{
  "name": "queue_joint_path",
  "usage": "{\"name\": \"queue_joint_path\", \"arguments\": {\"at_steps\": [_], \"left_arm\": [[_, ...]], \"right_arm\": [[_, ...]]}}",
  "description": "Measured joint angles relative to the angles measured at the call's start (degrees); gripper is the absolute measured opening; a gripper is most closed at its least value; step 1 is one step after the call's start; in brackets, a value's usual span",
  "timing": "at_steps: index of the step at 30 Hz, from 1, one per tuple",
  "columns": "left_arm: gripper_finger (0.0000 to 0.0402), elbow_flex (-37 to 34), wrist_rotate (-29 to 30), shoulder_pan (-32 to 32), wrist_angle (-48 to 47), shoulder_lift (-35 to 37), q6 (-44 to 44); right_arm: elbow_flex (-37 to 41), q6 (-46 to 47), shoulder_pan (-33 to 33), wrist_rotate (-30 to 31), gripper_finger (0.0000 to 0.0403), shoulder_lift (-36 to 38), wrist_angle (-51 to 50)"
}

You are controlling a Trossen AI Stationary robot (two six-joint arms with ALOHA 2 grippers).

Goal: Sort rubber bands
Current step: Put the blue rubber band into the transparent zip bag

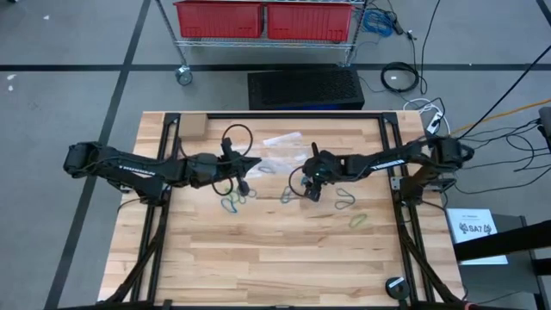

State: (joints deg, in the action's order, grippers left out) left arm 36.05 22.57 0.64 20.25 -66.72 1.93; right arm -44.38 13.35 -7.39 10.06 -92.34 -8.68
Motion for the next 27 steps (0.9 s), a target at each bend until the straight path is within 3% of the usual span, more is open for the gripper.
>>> {"name": "queue_joint_path", "arguments": {"at_steps": [4,7,15,27], "left_arm": [[0.0,0.0,0.0,0.0,-0.09,0.0,0.0],[0.0,0.0,0.0,0.0,-0.13,0.0,0.0],[0.0,0.0,0.0,0.02,-0.24,0.0,0.0],[0.0,0.0,0.23,0.0,-0.24,0.0,-0.02]], "right_arm": [[-0.02,0.99,-1.27,-1.44,0.0233,-4.46,1.08],[-0.28,0.87,-1.57,-2.25,0.0203,-7.0,1.88],[-1.57,0.52,1.31,-2.31,0.0019,-5.4,0.4],[-17.06,-1.66,10.83,0.93,0.0001,0.36,-10.05]]}}
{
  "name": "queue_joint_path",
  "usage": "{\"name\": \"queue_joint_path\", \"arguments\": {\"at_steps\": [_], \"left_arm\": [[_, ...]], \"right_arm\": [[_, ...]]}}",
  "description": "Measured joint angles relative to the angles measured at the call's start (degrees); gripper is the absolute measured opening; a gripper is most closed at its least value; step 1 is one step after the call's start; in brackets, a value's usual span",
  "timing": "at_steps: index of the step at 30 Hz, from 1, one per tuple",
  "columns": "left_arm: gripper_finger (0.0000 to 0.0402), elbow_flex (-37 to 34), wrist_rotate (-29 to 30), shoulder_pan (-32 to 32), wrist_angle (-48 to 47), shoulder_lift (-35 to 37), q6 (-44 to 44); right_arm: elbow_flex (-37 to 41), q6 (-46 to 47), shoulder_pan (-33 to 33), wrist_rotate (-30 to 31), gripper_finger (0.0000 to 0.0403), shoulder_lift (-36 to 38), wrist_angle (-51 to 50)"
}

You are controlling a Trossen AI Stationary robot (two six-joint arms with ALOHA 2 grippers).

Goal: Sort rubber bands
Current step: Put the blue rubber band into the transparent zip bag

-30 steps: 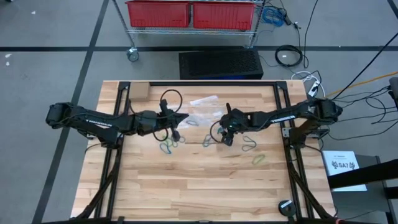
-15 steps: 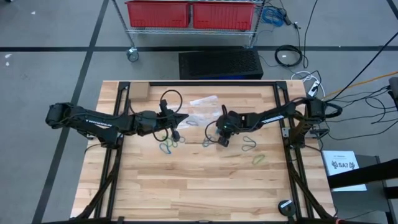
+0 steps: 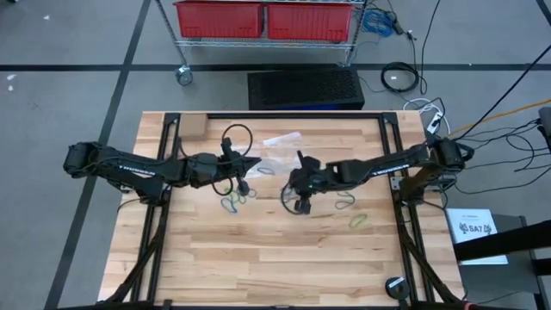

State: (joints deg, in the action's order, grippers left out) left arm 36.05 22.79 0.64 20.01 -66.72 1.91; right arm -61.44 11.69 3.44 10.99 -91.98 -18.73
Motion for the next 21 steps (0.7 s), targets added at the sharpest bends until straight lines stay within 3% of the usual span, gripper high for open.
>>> {"name": "queue_joint_path", "arguments": {"at_steps": [4,11,21], "left_arm": [[0.0,-0.01,0.16,0.0,0.01,0.0,0.0],[0.0,-0.02,0.18,0.02,0.03,0.0,0.0],[0.0,-0.02,-0.18,0.02,0.2,0.0,0.0]], "right_arm": [[-6.41,-4.18,3.17,3.74,0.0001,-0.07,-1.85],[-13.4,-10.51,3.63,16.57,0.0,-0.04,-4.42],[-13.72,-12.76,-0.65,21.78,0.0,-0.26,-3.47]]}}
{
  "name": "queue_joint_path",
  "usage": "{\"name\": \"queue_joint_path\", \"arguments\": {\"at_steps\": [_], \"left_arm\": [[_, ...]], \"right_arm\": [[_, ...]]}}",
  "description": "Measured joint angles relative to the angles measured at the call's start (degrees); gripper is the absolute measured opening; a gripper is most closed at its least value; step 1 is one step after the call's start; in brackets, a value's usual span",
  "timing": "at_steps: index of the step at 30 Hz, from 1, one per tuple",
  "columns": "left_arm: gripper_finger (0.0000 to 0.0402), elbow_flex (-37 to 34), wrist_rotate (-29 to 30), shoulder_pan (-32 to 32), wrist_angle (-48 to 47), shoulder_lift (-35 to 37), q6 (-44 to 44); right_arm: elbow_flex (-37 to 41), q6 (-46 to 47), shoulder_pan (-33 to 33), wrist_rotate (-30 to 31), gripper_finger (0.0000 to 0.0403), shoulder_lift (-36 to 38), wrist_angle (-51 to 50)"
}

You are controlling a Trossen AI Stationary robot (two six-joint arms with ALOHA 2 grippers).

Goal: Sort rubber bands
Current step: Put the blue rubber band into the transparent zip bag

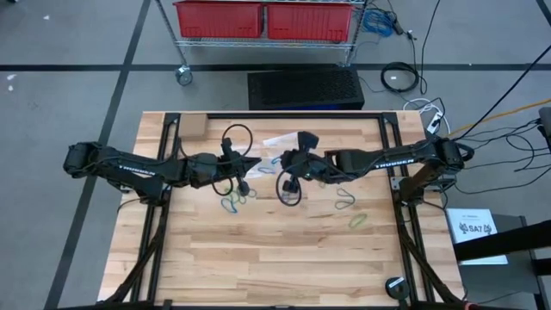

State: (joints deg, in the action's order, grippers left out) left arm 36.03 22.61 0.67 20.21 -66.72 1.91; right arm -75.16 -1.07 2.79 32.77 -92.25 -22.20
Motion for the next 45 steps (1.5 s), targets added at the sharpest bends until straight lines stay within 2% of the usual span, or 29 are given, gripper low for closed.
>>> {"name": "queue_joint_path", "arguments": {"at_steps": [11,19,23,31,36,45], "left_arm": [[0.0,0.0,-0.02,0.0,0.33,0.0,-0.01],[0.0,-0.04,-0.07,0.15,0.85,0.0,-0.1],[0.0,-0.04,-0.11,0.2,0.85,0.0,-0.08],[0.0,-0.03,-1.2,0.2,0.83,0.0,-0.15],[0.0,-0.04,-1.36,0.2,0.85,0.0,-0.24],[0.0,-0.04,-1.36,0.2,1.49,0.0,-1.54]], "right_arm": [[0.0,1.04,0.98,-0.07,0.0,-0.05,0.09],[0.0,1.05,1.01,-0.18,0.0,-4.36,0.46],[0.0,0.53,0.61,-3.32,0.0,-5.29,1.95],[0.02,-0.8,0.39,-3.27,0.0,-5.23,5.98],[0.02,-0.73,0.41,-7.25,0.0,-5.22,8.88],[0.02,0.21,-0.19,-7.6,0.0001,-5.22,9.99]]}}
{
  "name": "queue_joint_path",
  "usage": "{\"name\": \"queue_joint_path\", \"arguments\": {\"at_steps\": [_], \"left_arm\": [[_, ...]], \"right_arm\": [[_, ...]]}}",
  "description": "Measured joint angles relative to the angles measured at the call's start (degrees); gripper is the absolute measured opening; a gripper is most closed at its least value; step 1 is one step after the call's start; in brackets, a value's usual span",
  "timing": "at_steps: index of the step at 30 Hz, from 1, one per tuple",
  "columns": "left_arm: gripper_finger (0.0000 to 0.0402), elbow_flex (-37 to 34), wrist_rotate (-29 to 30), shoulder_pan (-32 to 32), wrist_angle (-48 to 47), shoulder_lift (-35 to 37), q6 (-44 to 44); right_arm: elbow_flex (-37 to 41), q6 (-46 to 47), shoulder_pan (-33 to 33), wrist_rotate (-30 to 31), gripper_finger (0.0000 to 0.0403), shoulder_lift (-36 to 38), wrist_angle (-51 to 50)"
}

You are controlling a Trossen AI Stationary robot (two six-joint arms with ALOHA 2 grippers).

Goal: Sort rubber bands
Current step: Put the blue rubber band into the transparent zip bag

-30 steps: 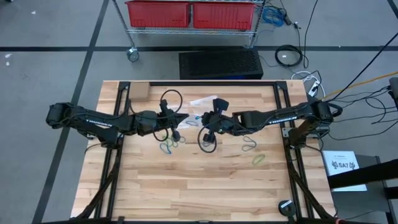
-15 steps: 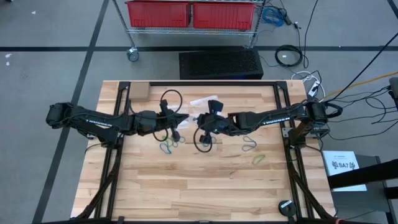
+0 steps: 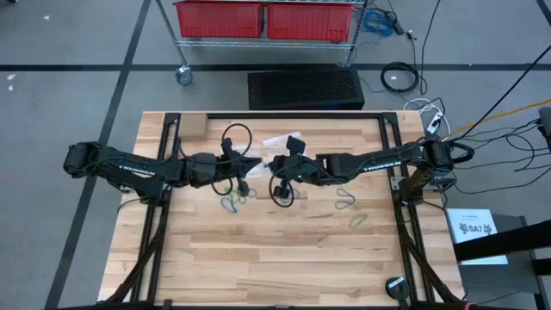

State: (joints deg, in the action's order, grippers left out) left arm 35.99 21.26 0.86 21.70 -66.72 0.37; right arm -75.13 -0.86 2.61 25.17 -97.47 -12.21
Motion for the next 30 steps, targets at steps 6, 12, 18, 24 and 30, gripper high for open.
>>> {"name": "queue_joint_path", "arguments": {"at_steps": [6,12,18,24,30], "left_arm": [[0.0,0.0,0.86,0.0,-0.14,-0.02,-0.01],[0.0,0.02,1.16,0.02,-0.16,-0.04,-0.08],[0.0,0.01,1.33,0.0,0.03,-0.04,-0.56],[0.0,0.01,1.36,0.01,0.12,-0.04,-1.5],[0.0,0.01,1.53,0.02,0.28,-0.04,-1.58]], "right_arm": [[0.0,1.22,1.35,0.06,0.0007,0.07,0.04],[0.0,1.71,2.39,2.47,0.0001,0.07,-0.39],[0.0,2.14,3.14,7.77,0.0001,0.07,-1.58],[0.0,2.16,4.69,11.71,0.0,0.07,-1.66],[0.0,2.26,7.29,18.81,0.0,0.07,-1.79]]}}
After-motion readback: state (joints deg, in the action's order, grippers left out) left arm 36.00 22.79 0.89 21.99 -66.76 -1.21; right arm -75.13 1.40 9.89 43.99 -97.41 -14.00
